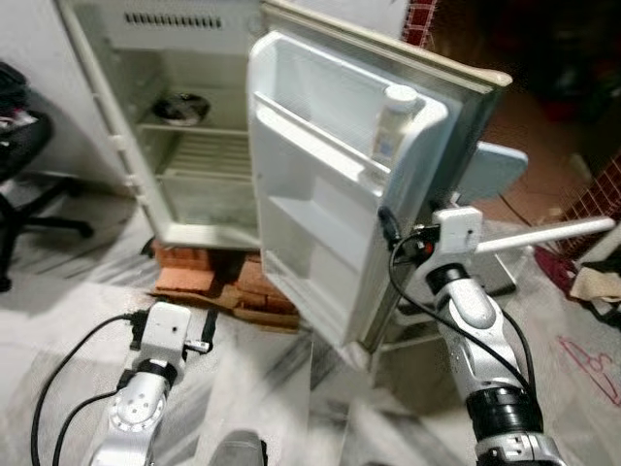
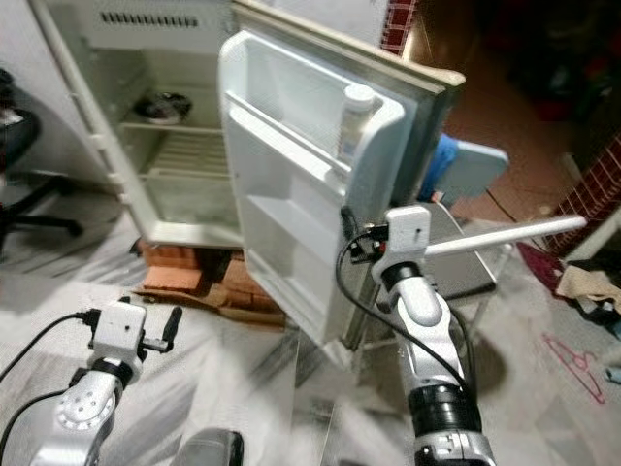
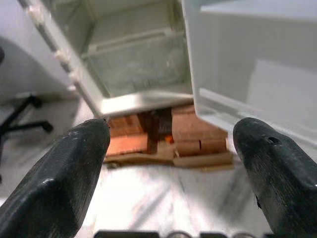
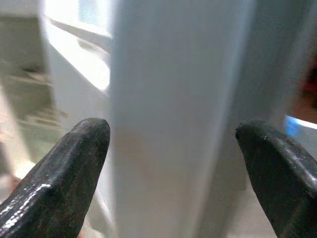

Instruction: Restocking fridge

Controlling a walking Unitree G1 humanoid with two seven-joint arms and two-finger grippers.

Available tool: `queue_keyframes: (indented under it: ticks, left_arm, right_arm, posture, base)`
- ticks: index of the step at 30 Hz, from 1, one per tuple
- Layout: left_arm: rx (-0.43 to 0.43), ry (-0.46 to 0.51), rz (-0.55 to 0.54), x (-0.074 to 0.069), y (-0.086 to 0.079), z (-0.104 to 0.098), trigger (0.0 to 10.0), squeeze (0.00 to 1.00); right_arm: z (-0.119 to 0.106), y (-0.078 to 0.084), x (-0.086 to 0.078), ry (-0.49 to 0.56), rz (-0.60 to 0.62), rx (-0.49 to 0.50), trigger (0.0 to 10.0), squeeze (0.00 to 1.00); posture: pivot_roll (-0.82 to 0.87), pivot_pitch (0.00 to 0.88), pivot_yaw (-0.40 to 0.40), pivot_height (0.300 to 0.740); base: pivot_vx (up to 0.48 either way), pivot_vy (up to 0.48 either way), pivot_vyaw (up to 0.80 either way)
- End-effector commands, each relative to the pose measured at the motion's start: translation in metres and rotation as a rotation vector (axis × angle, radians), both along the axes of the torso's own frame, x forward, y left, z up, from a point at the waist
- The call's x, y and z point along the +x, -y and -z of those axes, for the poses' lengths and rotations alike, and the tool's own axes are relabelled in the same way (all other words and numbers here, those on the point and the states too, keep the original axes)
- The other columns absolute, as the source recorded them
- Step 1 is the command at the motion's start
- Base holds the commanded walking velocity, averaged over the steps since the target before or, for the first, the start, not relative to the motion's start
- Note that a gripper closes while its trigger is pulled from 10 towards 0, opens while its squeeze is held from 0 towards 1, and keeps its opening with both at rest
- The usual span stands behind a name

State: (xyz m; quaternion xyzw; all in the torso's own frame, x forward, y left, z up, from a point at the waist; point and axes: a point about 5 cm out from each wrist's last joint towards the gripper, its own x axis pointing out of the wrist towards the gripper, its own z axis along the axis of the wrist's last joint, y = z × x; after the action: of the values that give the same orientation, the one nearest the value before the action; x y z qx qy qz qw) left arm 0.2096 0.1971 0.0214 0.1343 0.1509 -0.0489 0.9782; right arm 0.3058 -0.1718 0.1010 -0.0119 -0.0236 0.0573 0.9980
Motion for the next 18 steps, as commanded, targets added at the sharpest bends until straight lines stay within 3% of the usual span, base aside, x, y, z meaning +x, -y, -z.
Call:
queue_keyframes:
  ticks: [1, 7, 14, 18]
  left_arm:
    - [0.012, -0.017, -0.005, -0.002, -0.004, 0.001, 10.0, 0.0]
    - [0.022, -0.049, -0.012, -0.01, -0.006, 0.006, 10.0, 0.0]
    - [0.031, -0.051, -0.023, -0.01, -0.006, 0.003, 10.0, 0.0]
    - [0.034, -0.049, -0.025, -0.011, -0.007, 0.002, 10.0, 0.0]
  right_arm:
    - [-0.008, 0.008, 0.007, 0.022, 0.062, -0.007, 10.0, 0.0]
    - [-0.015, 0.017, 0.015, 0.034, 0.12, 0.001, 10.0, 0.0]
    - [-0.04, 0.018, 0.047, 0.079, 0.169, 0.01, 10.0, 0.0]
    - [-0.048, 0.017, 0.053, 0.092, 0.171, 0.007, 10.0, 0.0]
  posture:
    - [0.12, 0.034, -0.049, 0.74]
    - [0.12, 0.041, -0.051, 0.74]
    - [0.14, 0.059, -0.051, 0.74]
    - [0.15, 0.064, -0.054, 0.74]
  base:
    - [0.0, 0.0, 0.0]
    - [0.0, 0.0, 0.0]
    - [0.0, 0.0, 0.0]
    - [0.0, 0.0, 0.0]
